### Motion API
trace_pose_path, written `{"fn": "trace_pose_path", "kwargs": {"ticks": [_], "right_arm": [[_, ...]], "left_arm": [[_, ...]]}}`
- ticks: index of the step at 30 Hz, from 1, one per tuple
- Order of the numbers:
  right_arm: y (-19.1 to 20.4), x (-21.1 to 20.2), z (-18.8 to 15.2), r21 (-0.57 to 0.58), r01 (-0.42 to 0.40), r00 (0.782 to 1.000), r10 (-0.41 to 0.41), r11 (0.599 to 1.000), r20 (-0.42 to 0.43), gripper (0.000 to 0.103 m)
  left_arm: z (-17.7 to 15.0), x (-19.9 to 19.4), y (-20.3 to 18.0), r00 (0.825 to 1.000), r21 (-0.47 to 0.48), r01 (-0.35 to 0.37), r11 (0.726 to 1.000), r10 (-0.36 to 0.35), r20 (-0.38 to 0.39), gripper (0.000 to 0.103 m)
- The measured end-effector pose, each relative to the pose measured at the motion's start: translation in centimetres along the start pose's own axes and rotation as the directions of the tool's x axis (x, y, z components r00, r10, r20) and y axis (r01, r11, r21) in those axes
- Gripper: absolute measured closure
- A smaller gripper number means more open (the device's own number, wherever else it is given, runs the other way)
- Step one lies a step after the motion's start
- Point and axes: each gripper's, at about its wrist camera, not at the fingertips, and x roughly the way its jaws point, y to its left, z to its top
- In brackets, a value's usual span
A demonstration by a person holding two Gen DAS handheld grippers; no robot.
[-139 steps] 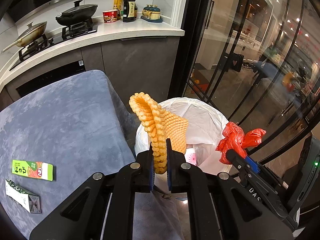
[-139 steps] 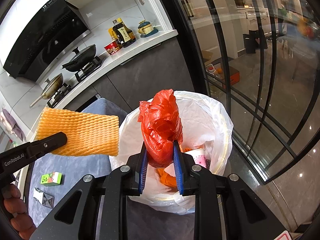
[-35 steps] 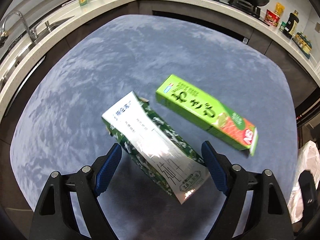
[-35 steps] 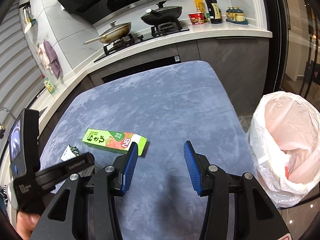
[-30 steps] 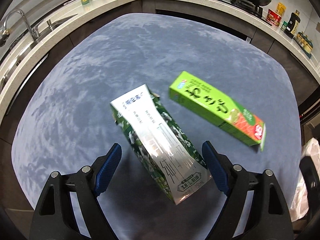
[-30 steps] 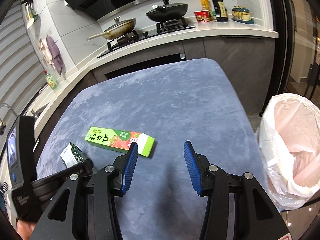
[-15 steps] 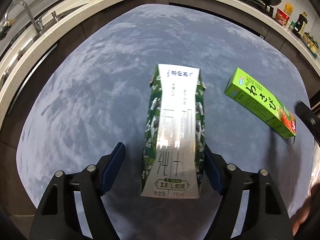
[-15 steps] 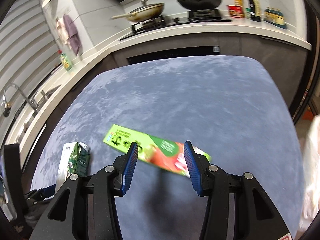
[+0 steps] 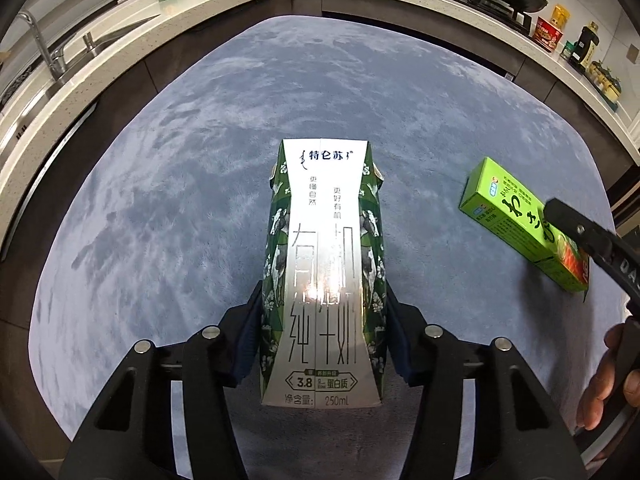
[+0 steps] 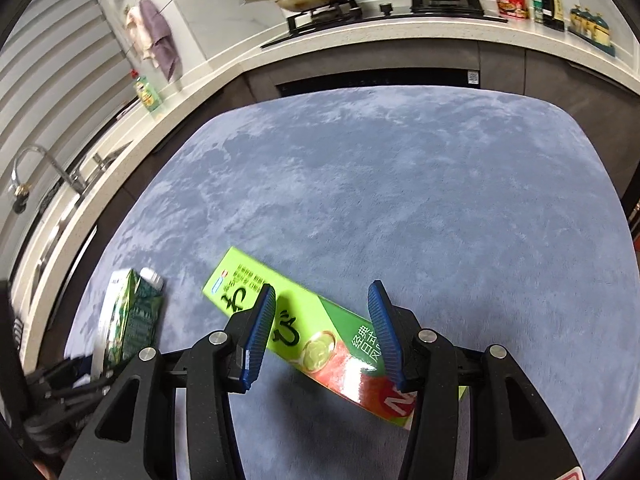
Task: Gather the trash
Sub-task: 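Grasp the green wasabi box with the right gripper while the left gripper grasps the milk carton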
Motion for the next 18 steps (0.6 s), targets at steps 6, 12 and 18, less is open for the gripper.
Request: {"fn": "trace_pose_path", "kwargs": {"ticks": [6,12,18], "right_arm": [[0.9,-1.0,-1.5,-0.058,-0.03,0.997,0.026,0.998,-0.066,0.054],[2.0,-1.7,-4.1,-0.093,-0.016,0.995,0.007,0.996,-0.095,0.051],[2.5,-1.2,-5.9,-0.1,0.038,0.994,-0.048,0.994,-0.102,0.051]], "left_arm": [[-0.2,0.0,0.4,1.0,0.023,0.025,0.999,-0.025,-0.002,0.052],[-0.7,-0.3,0.4,0.999,0.039,0.037,0.999,-0.037,-0.002,0.053],[-0.9,-0.5,0.4,0.999,0.037,0.044,0.998,-0.044,-0.001,0.053]]}}
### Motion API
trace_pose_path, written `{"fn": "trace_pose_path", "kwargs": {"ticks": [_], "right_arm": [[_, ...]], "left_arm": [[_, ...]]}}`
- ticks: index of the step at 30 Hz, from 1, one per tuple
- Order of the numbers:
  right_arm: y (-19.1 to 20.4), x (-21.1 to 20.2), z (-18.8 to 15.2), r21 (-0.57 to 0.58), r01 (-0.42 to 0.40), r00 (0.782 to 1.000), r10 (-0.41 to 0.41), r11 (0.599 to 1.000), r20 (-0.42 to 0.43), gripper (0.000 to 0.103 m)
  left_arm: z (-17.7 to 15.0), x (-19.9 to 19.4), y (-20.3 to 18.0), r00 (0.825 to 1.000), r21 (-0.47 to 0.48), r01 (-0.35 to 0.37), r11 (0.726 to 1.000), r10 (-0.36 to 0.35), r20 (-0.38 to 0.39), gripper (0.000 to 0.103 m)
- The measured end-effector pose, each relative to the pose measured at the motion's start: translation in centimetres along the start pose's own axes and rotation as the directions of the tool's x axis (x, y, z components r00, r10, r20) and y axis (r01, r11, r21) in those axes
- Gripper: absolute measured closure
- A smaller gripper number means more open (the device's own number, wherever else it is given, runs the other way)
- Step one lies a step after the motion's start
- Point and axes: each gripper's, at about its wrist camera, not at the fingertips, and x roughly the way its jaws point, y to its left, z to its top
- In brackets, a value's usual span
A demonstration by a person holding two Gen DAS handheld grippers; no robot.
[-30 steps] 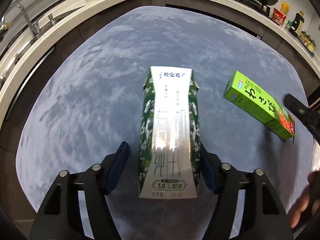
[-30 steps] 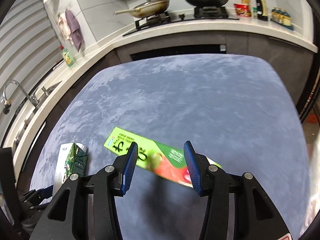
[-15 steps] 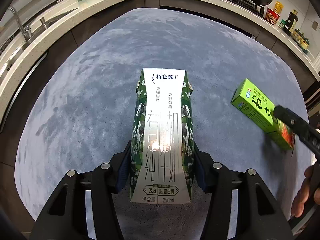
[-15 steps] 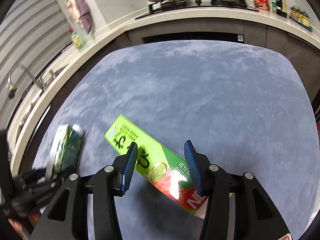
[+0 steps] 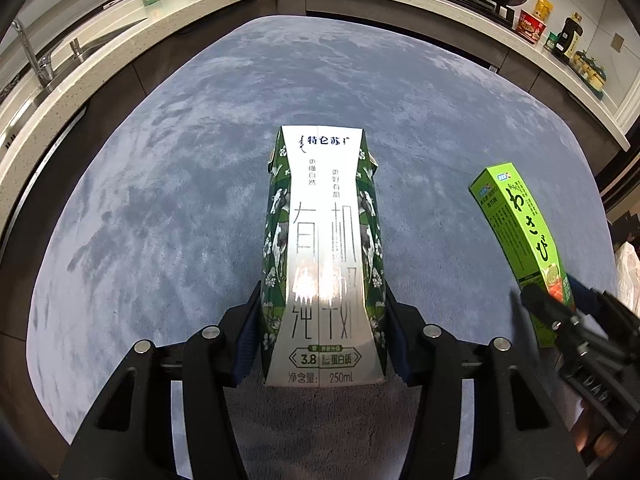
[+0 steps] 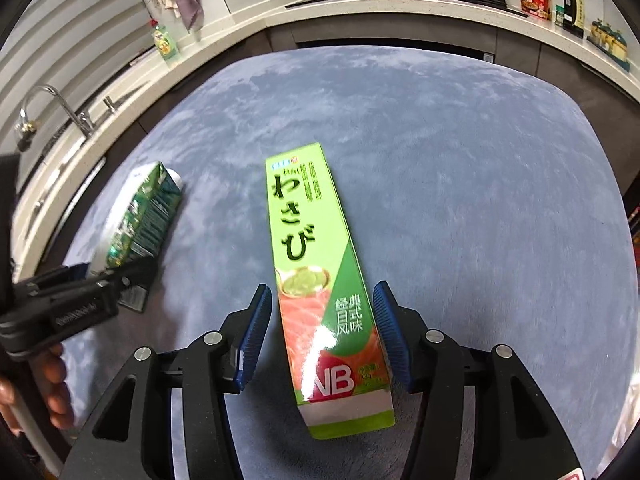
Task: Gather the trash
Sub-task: 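Grasp the green wasabi box with the right gripper while the left gripper grasps the milk carton, then carry the wasabi box and milk carton over the bin and release both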
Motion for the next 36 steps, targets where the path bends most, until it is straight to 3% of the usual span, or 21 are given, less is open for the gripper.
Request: {"fn": "trace_pose_path", "kwargs": {"ticks": [3,5,12,19,28,36], "right_arm": [[0.4,0.1,-0.2,-0.001,0.023,1.0,-0.023,1.0,0.005,0.054],[0.5,0.1,-0.4,0.005,0.027,1.0,-0.027,1.0,0.009,0.061],[0.1,-1.2,-1.0,0.048,0.025,0.999,-0.026,0.999,0.036,0.062],[-1.1,-4.2,-1.4,0.095,0.036,0.993,-0.045,0.995,0.105,0.062],[-5.0,-10.2,-2.8,0.184,0.061,0.975,-0.099,0.981,0.2,0.062],[-11.1,-15.7,-5.6,0.308,0.095,0.948,-0.18,0.947,0.262,0.062]], "left_arm": [[0.3,0.1,0.0,1.0,-0.001,0.003,1.0,-0.003,0.002,0.053],[0.6,0.2,0.0,1.0,-0.002,0.014,1.0,-0.014,0.001,0.053],[0.7,-0.2,-0.8,0.999,0.021,0.029,0.999,-0.03,0.018,0.053],[0.4,-3.0,-3.4,0.996,0.07,0.069,0.995,-0.073,0.058,0.054],[-0.2,-7.0,-9.3,0.98,0.167,0.143,0.975,-0.163,0.113,0.054],[-1.8,-10.0,-17.4,0.958,0.296,0.21,0.932,-0.256,0.129,0.054]]}}
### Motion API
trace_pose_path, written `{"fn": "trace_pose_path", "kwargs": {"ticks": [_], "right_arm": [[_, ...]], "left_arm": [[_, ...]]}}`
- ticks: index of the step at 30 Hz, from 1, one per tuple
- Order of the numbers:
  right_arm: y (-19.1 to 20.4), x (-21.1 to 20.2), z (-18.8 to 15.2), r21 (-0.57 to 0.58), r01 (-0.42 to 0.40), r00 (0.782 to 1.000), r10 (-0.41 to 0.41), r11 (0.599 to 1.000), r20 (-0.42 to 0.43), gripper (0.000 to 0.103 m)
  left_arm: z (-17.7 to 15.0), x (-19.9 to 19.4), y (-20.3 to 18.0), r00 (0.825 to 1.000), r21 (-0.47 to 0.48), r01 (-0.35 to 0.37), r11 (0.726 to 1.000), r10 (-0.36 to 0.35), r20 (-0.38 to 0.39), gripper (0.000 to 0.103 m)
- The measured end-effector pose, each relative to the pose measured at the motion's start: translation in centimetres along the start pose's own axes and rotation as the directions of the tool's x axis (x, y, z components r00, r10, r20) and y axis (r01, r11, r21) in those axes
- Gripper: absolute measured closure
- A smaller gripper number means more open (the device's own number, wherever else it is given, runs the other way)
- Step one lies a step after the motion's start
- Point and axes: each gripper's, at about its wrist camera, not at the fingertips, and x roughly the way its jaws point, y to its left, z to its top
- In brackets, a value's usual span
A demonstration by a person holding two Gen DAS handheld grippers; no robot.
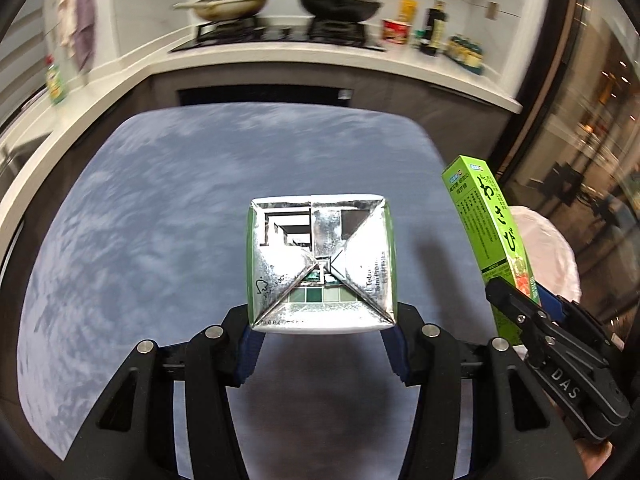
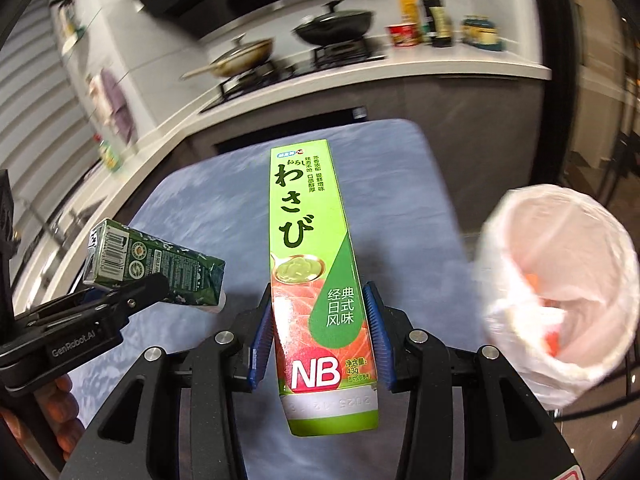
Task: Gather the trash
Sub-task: 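Carry the wasabi box and milk carton over the bin and release both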
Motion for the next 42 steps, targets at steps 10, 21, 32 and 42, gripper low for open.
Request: {"fn": "trace_pose_path", "kwargs": {"ticks": [10,21,32,42], "right_arm": [[-10.1,-5.3,-0.8,0.173,0.11,0.99,-0.125,0.979,0.073,0.062],[-17.1,-8.4,-2.0,0.282,0.2,0.967,-0.235,0.938,0.096,0.062],[-19.9,-8.2,-2.8,0.325,0.213,0.965,-0.251,0.921,0.08,0.062],[-21.1,-7.1,-2.5,0.348,0.229,0.962,-0.266,0.909,0.06,0.062]], "left_arm": [[0.6,-0.8,-11.1,0.993,0.154,0.109,0.982,-0.115,0.028,0.054],[0.0,-0.4,-19.6,0.981,0.279,0.182,0.943,-0.193,0.013,0.054],[0.1,0.6,-23.2,0.976,0.325,0.203,0.924,-0.217,0.008,0.054],[0.2,2.1,-24.9,0.976,0.345,0.207,0.915,-0.218,-0.009,0.054]]}}
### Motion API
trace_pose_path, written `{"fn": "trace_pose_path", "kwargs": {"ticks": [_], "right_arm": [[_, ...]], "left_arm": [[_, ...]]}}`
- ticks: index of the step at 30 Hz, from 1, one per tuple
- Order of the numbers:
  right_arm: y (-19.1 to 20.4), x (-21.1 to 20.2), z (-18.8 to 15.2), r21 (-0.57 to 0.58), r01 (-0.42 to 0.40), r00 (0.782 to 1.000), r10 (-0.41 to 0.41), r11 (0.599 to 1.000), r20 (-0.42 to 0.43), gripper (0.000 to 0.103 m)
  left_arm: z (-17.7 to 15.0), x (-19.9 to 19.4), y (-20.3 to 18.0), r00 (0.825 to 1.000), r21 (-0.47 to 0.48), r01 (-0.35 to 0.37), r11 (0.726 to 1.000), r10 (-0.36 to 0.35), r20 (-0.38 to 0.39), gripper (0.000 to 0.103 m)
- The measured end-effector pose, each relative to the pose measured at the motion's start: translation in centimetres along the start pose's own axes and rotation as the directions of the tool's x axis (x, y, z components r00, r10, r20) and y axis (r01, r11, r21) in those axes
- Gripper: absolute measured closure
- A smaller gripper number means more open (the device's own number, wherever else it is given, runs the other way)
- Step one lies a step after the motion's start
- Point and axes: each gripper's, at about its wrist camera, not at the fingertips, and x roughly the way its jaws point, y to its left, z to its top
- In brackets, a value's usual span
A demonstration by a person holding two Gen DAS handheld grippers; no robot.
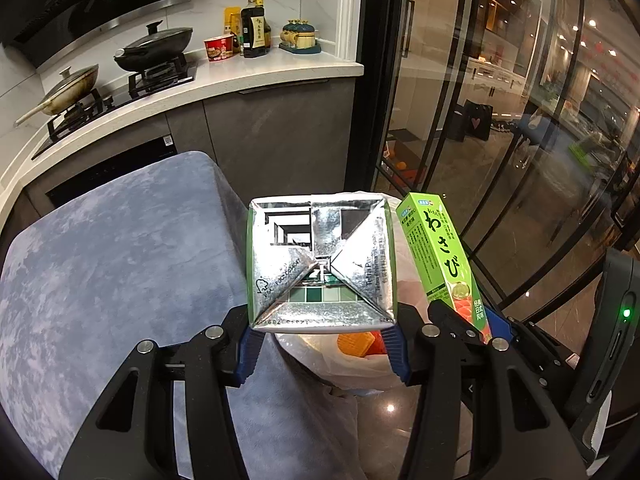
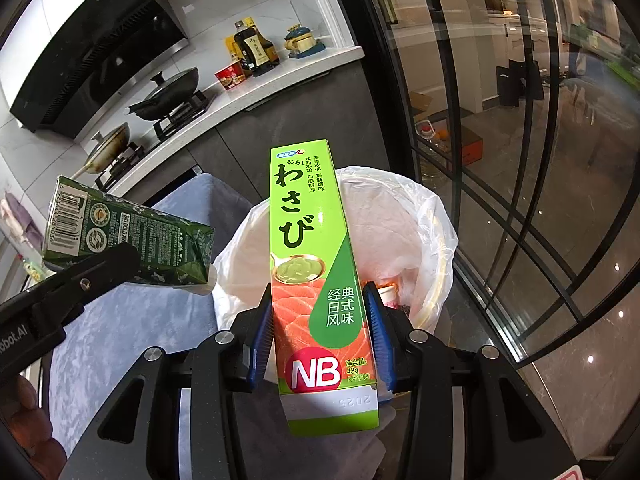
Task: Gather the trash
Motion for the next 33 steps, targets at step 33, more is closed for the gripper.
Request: {"fn": "trace_pose_path", "kwargs": {"ticks": [33], "right_arm": [[-0.8,1.2,0.7,0.034,0.025,1.0,-0.026,0.999,0.016,0.055]], "left_arm": [[1.6,1.8,-1.9,1.0,0.038,-0.001,0.999,0.001,0.018,0.047]]}}
